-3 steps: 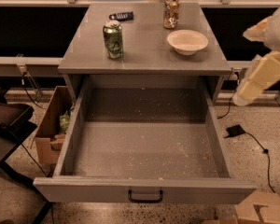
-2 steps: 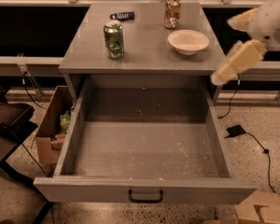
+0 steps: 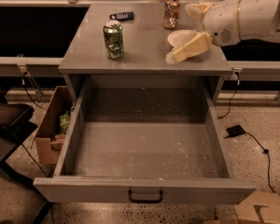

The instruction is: Place green can into top drawer

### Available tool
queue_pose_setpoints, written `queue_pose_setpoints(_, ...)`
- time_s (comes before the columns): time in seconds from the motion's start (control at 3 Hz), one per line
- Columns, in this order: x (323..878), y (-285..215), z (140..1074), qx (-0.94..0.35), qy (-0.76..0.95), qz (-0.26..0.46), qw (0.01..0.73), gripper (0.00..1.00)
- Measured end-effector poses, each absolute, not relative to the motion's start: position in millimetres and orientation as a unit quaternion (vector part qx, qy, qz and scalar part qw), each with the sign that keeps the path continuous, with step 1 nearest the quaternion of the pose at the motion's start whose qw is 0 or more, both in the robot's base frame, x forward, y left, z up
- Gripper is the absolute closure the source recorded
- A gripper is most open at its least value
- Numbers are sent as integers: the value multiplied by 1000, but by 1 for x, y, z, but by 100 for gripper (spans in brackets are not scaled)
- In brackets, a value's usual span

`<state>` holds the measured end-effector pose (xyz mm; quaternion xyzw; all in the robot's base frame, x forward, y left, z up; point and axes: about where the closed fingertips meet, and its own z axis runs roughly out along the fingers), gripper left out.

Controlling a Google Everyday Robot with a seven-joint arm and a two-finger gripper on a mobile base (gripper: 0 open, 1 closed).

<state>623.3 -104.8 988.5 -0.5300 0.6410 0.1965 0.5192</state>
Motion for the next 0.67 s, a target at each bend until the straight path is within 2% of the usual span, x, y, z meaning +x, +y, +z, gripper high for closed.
queue_pose_setpoints(0.67,624,-99,988,-533,637,199,520,0)
